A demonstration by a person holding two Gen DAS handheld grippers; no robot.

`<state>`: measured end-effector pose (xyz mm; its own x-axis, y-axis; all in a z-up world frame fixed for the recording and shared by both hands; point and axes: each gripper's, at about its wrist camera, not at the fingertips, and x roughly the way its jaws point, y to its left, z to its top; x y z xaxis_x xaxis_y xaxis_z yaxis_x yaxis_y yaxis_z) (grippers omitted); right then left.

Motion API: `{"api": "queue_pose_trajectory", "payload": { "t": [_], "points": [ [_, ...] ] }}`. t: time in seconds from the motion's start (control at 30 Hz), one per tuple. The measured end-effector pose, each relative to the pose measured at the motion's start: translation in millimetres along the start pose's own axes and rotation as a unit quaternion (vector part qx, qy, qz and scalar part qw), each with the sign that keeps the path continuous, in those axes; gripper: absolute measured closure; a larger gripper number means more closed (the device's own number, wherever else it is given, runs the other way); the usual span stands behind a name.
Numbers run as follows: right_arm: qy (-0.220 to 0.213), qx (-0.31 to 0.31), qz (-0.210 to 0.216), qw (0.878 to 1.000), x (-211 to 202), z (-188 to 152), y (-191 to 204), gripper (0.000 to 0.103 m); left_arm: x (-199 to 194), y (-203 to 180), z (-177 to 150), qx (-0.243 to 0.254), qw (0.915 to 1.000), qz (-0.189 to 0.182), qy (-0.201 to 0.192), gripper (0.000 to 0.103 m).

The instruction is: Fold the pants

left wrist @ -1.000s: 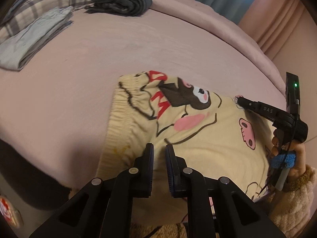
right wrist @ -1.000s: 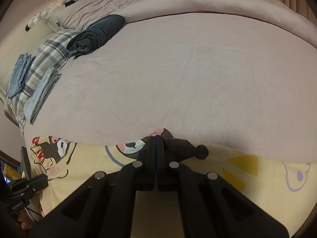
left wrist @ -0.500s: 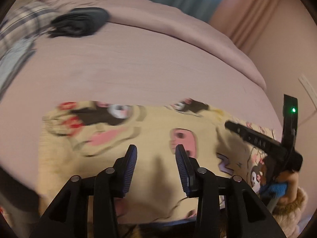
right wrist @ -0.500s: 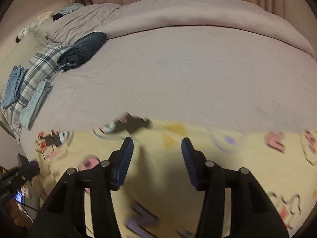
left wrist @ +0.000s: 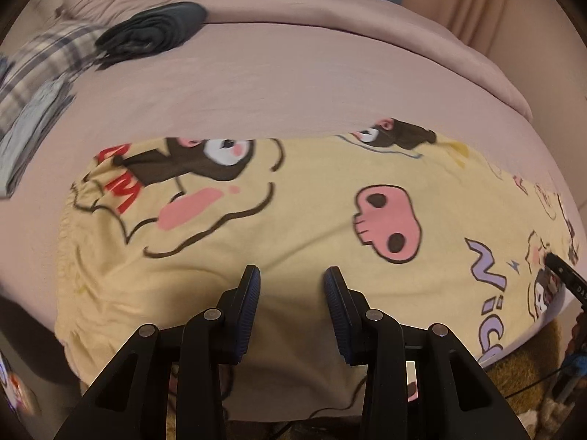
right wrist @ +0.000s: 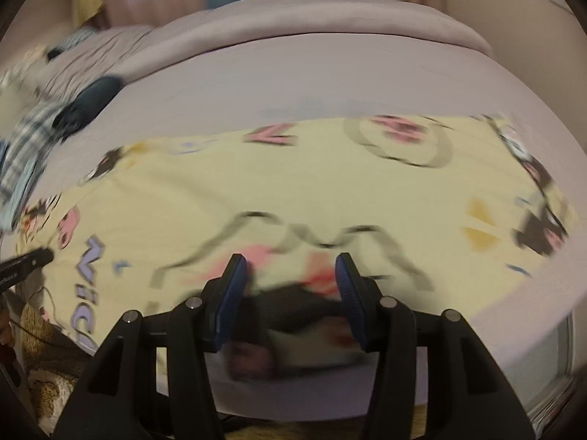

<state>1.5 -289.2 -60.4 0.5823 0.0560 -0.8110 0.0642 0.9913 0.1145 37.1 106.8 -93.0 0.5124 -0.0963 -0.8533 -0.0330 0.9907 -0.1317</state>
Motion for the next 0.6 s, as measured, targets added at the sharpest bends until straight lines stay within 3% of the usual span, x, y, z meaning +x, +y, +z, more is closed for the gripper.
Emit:
{"api": "queue_pose_trajectory", "payload": {
  "t": [0.13, 0.2, 0.27, 0.4, 0.47, 0.6],
  "points": [
    [-0.018, 0.031, -0.088, 0.995, -10.6, 1.7, -47.2, 0.054, 0.2, 3.5, 3.8, -0.017, 0.9998, 0.008, 0.004, 0.064],
    [-0.022, 0.058, -0.141, 0.988, -16.1, 2.8, -79.2, 0.051, 0.9, -4.0, 12.1, -0.018, 0.9997, 0.01, 0.015, 0.064],
    [-0.031, 0.1, -0.167, 0.98, -26.7, 4.5, -117.3, 0.048, -2.6, -15.6, 19.6, -0.007, 0.9997, 0.008, 0.022, 0.064],
    [-0.061, 0.159, -0.15, 0.974, -42.1, 9.7, -168.7, 0.025, -12.5, -57.0, 35.6, 0.022, 0.9955, -0.092, -0.001, 0.061],
    [-0.07, 0.193, -0.114, 0.972, -41.2, 10.8, -189.0, 0.024, -10.9, -78.0, 41.0, 0.023, 0.9898, -0.141, 0.001, 0.048],
    [-0.074, 0.236, -0.062, 0.967, -23.3, 6.9, -195.4, 0.024, 3.5, -121.1, 43.1, 0.036, 0.9805, -0.192, 0.025, 0.048]
  ]
}}
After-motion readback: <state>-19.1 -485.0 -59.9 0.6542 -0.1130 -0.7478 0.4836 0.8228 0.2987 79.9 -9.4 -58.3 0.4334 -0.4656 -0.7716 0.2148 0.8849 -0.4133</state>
